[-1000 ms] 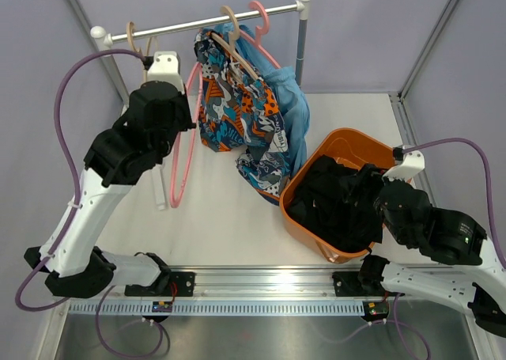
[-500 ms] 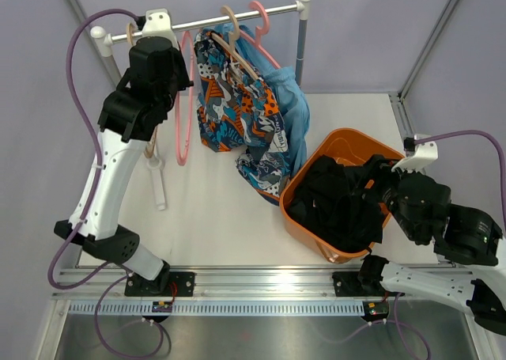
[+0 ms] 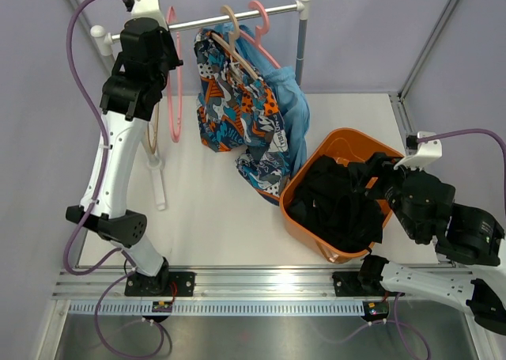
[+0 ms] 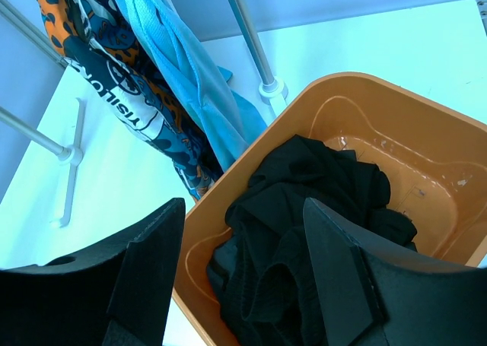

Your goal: Remove the shorts from the hanger

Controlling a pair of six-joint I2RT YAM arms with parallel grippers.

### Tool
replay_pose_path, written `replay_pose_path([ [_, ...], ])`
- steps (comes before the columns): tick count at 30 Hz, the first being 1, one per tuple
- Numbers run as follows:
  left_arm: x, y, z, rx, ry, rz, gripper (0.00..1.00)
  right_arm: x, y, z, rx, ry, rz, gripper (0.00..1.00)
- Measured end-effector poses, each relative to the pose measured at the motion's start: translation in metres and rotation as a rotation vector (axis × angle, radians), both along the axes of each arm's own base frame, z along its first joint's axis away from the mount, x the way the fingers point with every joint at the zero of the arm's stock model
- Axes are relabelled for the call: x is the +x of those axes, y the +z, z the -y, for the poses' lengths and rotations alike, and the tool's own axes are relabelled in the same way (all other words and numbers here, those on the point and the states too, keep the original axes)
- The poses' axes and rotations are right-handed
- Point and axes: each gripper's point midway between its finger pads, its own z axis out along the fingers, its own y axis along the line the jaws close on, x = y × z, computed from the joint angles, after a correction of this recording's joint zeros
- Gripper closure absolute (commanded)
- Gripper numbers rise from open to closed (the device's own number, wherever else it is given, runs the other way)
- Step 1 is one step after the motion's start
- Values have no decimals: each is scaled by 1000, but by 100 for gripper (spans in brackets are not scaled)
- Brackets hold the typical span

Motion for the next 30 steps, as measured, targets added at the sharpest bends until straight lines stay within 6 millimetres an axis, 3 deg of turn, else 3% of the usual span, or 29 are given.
replay_pose_path([
  [6, 17, -10, -4, 17, 4, -16, 100, 3, -3, -4, -32, 4, -5, 28],
  [14, 36, -44, -7, 51, 11, -93, 99, 2, -6, -3, -27, 5, -2, 28],
  [21, 39, -53, -6, 50, 11, -94, 90, -1, -6, -4, 2, 21, -7, 29],
  [30, 28, -59, -9, 51, 10, -99, 78, -3, -14, -6, 6, 32, -31, 30],
])
